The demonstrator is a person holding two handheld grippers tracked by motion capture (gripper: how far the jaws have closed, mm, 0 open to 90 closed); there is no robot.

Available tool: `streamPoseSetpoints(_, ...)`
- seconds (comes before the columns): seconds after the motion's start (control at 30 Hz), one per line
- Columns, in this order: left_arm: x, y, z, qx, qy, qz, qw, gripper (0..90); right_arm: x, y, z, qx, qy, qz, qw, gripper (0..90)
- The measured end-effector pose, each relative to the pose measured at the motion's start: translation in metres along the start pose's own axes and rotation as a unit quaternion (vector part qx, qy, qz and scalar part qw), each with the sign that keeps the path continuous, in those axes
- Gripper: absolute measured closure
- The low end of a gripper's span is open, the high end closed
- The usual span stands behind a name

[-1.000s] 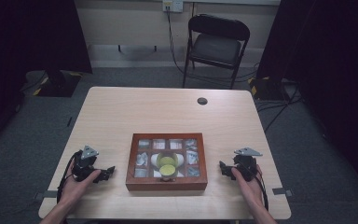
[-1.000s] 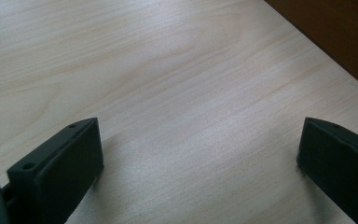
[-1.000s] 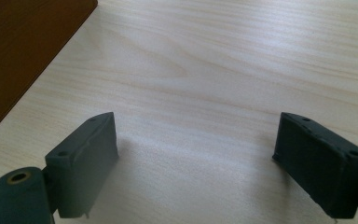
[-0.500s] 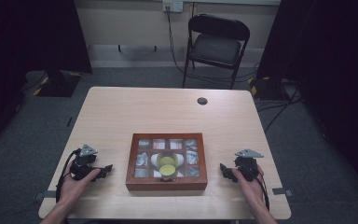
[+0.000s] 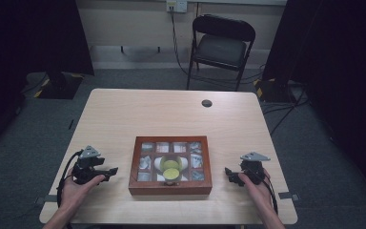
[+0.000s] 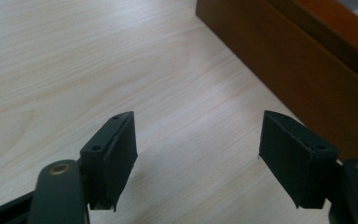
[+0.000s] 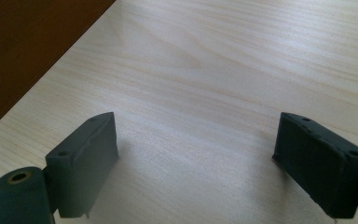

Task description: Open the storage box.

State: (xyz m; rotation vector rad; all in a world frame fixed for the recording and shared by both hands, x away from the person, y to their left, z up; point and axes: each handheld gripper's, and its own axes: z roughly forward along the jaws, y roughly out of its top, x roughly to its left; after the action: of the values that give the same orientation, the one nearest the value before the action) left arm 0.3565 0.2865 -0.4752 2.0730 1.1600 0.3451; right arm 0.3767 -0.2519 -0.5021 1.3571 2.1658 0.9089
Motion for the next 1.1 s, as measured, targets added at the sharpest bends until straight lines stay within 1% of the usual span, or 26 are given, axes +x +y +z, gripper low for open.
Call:
streamPoseSetpoints(0.03,-0.001,0.001,-0.001,-0.002,-0.006,0.003,1.0,28.1,0.0,0.0,0.0,0.0,0.0,0.0,1.0,12.5)
streamPoseSetpoints(0.07,-0.001,0.001,-0.001,-0.002,-0.006,0.003,1.0,28.5,0.0,0.0,0.0,0.0,0.0,0.0,1.0,12.4)
streamPoseSetpoints(0.13,-0.004,0.003,-0.005,-0.012,-0.02,0.004,0.9997,29.4,0.0,0.0,0.0,0.0,0.0,0.0,1.0,12.4)
streamPoseSetpoints(0.17,-0.005,0.003,-0.005,-0.015,-0.023,0.002,0.9996,30.1,0.0,0.0,0.0,0.0,0.001,0.0,1.0,12.4)
streamPoseSetpoints(0.2,-0.005,0.003,-0.005,-0.015,-0.023,0.002,0.9996,30.9,0.0,0.0,0.0,0.0,0.001,-0.001,1.0,12.4)
streamPoseSetpoints(0.23,-0.008,0.004,-0.007,-0.015,-0.03,0.005,0.9994,31.1,0.0,0.0,0.0,0.0,0.001,-0.001,1.0,12.4)
streamPoseSetpoints(0.3,-0.01,0.005,-0.007,-0.017,-0.032,0.007,0.9993,31.4,0.0,0.0,0.0,0.0,0.001,-0.001,1.0,12.4)
streamPoseSetpoints(0.33,-0.013,0.006,-0.009,-0.018,-0.034,0.014,0.9992,31.3,0.0,0.0,0.0,0.0,0.001,-0.001,1.0,12.4)
streamPoseSetpoints(0.4,-0.015,0.007,-0.01,-0.023,-0.041,0.014,0.9988,30.8,0.0,0.0,0.0,0.0,0.002,-0.002,1.0,12.4)
streamPoseSetpoints(0.53,-0.021,0.01,-0.014,-0.034,-0.044,0.022,0.9982,30.8,-0.001,0.0,0.0,0.0,0.007,-0.006,1.0,12.4)
streamPoseSetpoints(0.6,-0.023,0.011,-0.015,-0.036,-0.052,0.026,0.9977,30.9,-0.001,0.0,0.0,0.0,0.009,-0.008,0.9999,12.4)
streamPoseSetpoints(0.7,-0.026,0.012,-0.015,-0.036,-0.064,0.025,0.997,31.5,-0.003,0.0,0.001,0.0,0.019,-0.017,0.9997,12.4)
streamPoseSetpoints(0.73,-0.027,0.012,-0.016,-0.033,-0.07,0.019,0.9968,32.2,-0.004,0.0,0.0,0.0,0.021,-0.019,0.9996,12.4)
streamPoseSetpoints(0.8,-0.027,0.013,-0.016,-0.037,-0.081,0.011,0.9959,32.7,-0.005,0.0,0.0,0.0,0.026,-0.024,0.9994,12.4)
streamPoseSetpoints(0.87,-0.026,0.014,-0.017,-0.041,-0.099,0.006,0.9942,34.2,-0.006,0.0,0.0,0.0,0.03,-0.026,0.9992,12.4)
streamPoseSetpoints(0.9,-0.026,0.014,-0.018,-0.041,-0.103,0.008,0.9938,35.8,-0.006,0.0,0.0,0.0,0.031,-0.028,0.9991,12.4)
streamPoseSetpoints(1.0,-0.03,0.016,-0.02,-0.044,-0.11,0.01,0.9929,36.1,-0.007,0.0,0.0,-0.001,0.035,-0.031,0.9989,12.4)
streamPoseSetpoints(1.03,-0.031,0.018,-0.02,-0.045,-0.111,0.018,0.9926,36.4,-0.007,0.0,0.0,-0.001,0.035,-0.032,0.9989,12.4)
streamPoseSetpoints(1.1,-0.034,0.019,-0.021,-0.05,-0.114,0.021,0.992,36.5,-0.007,0.0,0.0,-0.001,0.035,-0.033,0.9988,12.4)
